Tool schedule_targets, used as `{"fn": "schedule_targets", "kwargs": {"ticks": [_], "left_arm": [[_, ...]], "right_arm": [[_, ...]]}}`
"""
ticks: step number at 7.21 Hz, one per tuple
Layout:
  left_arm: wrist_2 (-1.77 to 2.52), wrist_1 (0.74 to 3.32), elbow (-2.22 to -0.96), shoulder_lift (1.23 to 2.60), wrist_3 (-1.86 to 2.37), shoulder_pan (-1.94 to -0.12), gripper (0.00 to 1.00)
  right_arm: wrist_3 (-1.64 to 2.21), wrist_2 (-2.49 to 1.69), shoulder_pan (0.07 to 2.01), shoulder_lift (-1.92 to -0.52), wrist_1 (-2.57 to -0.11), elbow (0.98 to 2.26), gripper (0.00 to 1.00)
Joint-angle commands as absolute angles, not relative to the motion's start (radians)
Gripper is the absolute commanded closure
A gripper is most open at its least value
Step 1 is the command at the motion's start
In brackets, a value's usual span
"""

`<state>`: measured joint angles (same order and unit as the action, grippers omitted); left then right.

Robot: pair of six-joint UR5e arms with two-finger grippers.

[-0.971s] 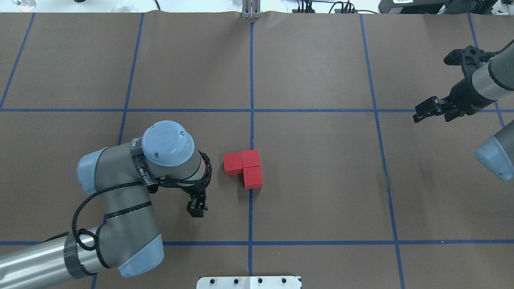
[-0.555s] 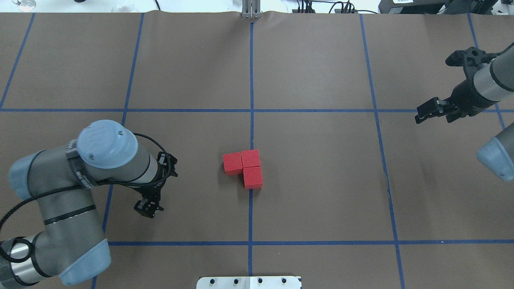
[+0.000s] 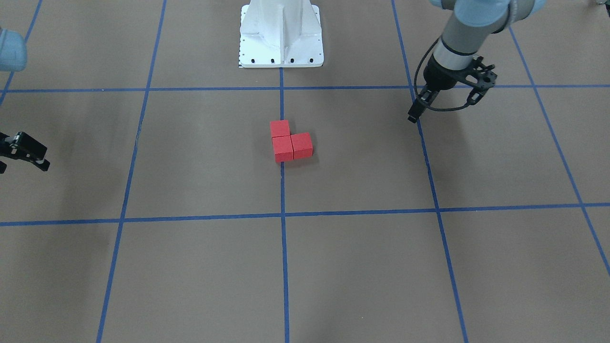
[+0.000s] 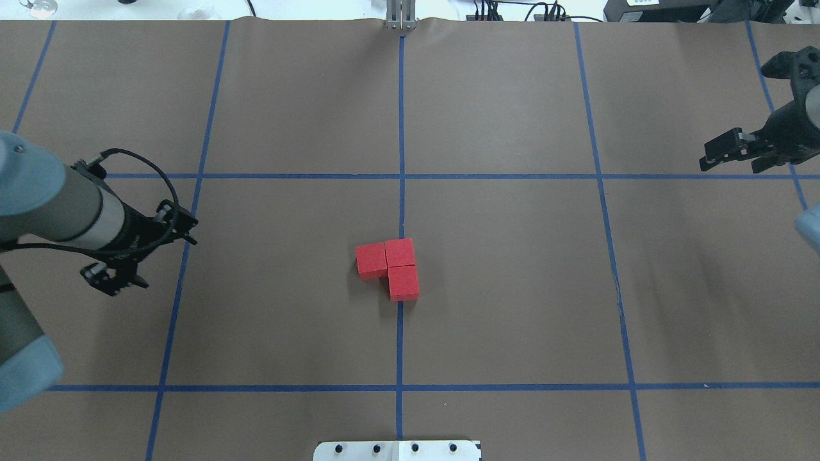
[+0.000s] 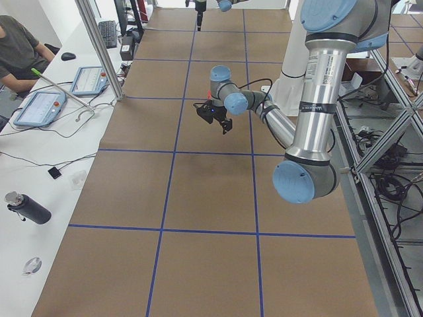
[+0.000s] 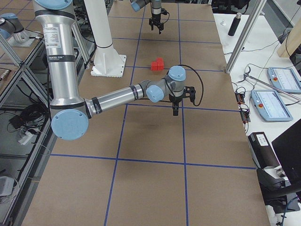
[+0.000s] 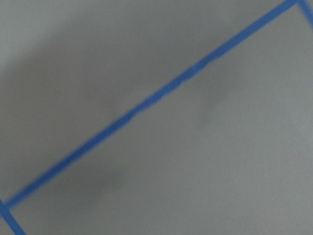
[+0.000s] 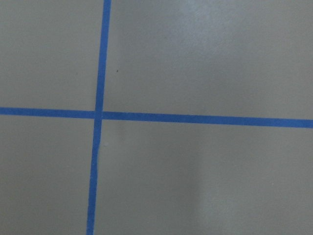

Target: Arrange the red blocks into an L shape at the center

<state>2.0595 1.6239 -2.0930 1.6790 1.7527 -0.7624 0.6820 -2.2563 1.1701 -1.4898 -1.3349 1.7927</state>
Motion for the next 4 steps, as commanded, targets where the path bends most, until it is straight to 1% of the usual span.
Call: {"fn": "schedule_targets", "kwargs": {"ticks": [1, 2, 4], "left_arm": [[2.218, 1.624, -2.053, 1.594, 1.257, -1.019, 0.0], [2.247, 1.624, -1.983, 1.592, 1.059, -1.119, 0.0], [2.334, 1.623, -1.816, 1.594, 0.556, -1.33, 0.0]], "right_arm": [[0.663, -2.264, 1.236, -1.518, -1.341, 1.789, 0.0], [0.573, -2.264, 1.277, -1.532, -1.344, 1.766, 0.0], [0.366, -2.273, 1.372, -1.548, -1.344, 1.663, 0.0]]}}
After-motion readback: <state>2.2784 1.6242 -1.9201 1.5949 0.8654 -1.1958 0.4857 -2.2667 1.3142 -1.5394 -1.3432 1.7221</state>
